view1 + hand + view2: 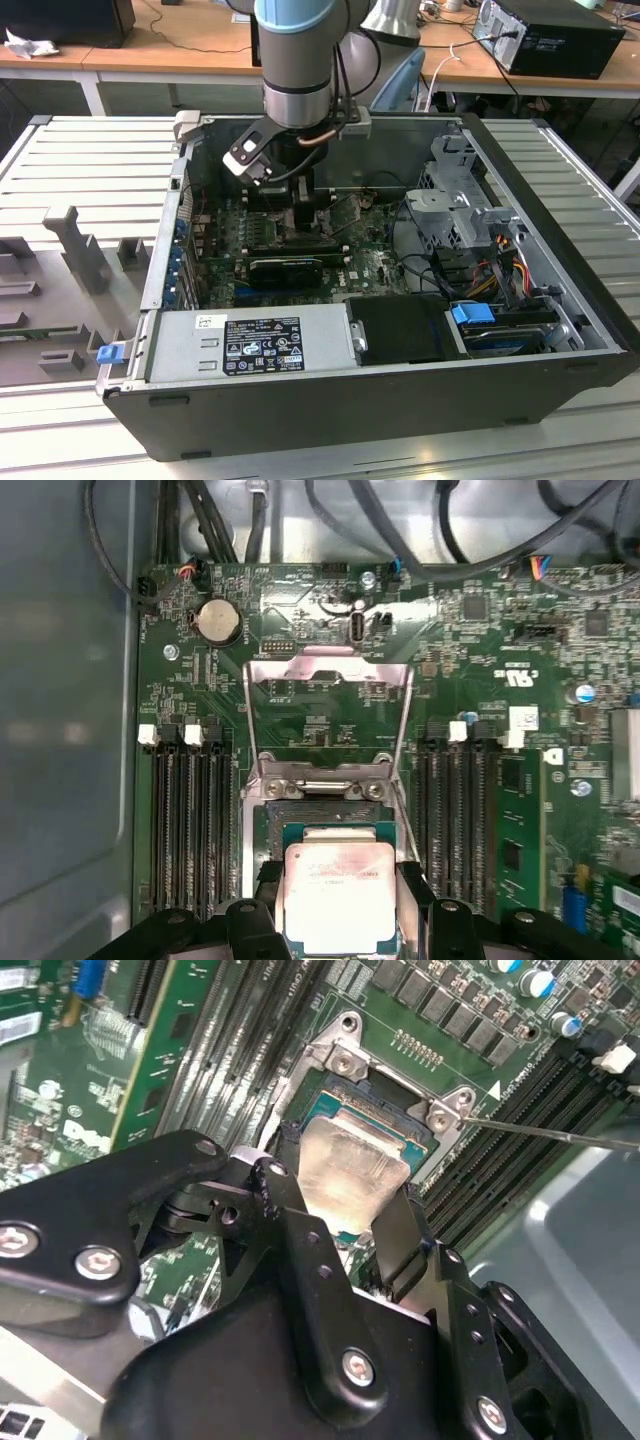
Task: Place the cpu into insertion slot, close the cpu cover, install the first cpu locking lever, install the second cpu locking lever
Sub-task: 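Place the cpu into insertion slot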
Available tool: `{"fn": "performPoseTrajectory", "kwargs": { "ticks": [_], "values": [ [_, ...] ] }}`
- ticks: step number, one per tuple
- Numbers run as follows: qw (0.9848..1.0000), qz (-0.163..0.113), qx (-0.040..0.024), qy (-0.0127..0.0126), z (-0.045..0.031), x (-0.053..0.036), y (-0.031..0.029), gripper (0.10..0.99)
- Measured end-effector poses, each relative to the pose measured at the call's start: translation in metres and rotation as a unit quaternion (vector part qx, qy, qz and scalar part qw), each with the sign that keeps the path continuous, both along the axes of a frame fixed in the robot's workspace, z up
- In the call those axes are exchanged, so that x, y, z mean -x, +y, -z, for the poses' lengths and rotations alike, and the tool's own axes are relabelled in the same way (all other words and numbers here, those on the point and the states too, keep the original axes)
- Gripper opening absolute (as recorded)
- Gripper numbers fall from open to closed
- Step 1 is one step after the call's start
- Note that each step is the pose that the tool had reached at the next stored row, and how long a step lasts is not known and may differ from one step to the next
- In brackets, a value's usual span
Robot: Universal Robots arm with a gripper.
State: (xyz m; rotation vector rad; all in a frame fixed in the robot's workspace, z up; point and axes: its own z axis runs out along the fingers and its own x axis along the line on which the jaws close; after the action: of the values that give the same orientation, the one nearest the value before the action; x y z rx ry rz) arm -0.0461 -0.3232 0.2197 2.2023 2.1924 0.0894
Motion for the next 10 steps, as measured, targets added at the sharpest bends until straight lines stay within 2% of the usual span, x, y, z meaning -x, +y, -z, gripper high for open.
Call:
{"fn": "performPoseTrajectory", "kwargs": {
  "ticks": [4,10],
  "values": [
    [1.0,0.002,0.0,0.0001,0.0079,0.0,0.0004,0.533],
    [1.0,0.002,0.0001,0.0004,0.0088,-0.0003,0.0004,0.533]
  ]
}}
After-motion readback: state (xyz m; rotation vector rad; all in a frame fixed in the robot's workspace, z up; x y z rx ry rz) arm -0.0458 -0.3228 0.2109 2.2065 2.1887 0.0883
